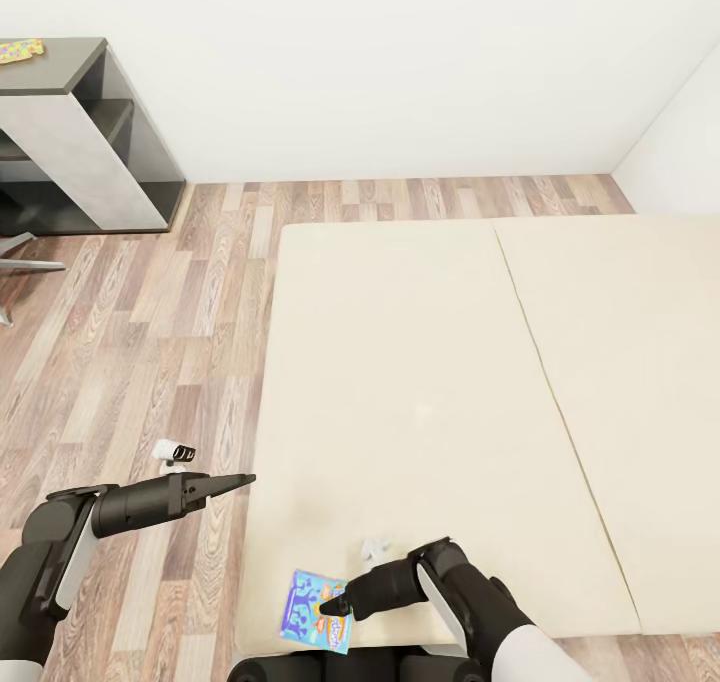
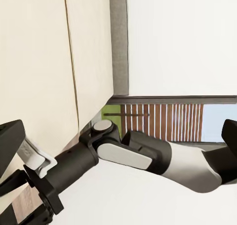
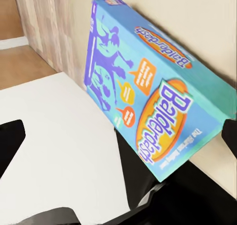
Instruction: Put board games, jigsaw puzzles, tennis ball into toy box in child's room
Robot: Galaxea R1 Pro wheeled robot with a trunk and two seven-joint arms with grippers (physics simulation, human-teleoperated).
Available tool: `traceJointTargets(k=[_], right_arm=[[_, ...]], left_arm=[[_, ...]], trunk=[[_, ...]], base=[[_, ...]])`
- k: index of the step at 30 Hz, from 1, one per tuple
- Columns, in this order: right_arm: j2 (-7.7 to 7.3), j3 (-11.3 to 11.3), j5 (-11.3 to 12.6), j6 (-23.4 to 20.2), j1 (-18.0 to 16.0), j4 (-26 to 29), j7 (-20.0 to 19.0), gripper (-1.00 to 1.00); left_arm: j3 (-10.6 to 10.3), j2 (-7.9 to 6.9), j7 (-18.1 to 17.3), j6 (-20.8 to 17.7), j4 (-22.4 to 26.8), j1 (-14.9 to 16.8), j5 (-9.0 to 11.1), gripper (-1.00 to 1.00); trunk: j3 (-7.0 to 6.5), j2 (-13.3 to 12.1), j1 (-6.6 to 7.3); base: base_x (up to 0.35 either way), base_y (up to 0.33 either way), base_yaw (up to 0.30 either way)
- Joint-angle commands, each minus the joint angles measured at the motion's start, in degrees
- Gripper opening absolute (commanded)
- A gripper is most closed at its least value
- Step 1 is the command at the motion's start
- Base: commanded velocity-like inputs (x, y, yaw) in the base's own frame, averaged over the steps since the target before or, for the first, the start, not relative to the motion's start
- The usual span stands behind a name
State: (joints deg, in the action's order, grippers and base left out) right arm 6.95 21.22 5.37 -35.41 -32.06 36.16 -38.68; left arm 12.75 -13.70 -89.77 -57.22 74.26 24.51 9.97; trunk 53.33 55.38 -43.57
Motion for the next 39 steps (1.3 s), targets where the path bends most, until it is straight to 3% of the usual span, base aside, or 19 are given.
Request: traceJointTargets(k=[1, 19, 39], right_arm=[[0.12, 0.1, 0.5, -0.5, 0.0, 0.1, 0.2, 1.00], [2.25, 0.2, 0.4, 1.4, 0.0, -0.3, 0.2, 1.00], [1.39, 0.4, 0.8, 1.8, 0.5, 0.0, -0.7, 1.00]], left_arm=[[0.0, -0.01, -0.2, -0.6, 0.0, 0.0, 0.0, 1.00], [0.0, -0.01, -0.2, -0.6, 0.0, 0.0, 0.0, 1.00], [0.0, -0.01, -0.2, -0.6, 0.0, 0.0, -0.1, 1.00]], trunk=[[0.03, 0.0, -0.01], [0.03, 0.0, -0.01], [0.03, 0.0, -0.01]], base=[[0.000, 0.000, 0.000], [0.000, 0.000, 0.000], [0.000, 0.000, 0.000]])
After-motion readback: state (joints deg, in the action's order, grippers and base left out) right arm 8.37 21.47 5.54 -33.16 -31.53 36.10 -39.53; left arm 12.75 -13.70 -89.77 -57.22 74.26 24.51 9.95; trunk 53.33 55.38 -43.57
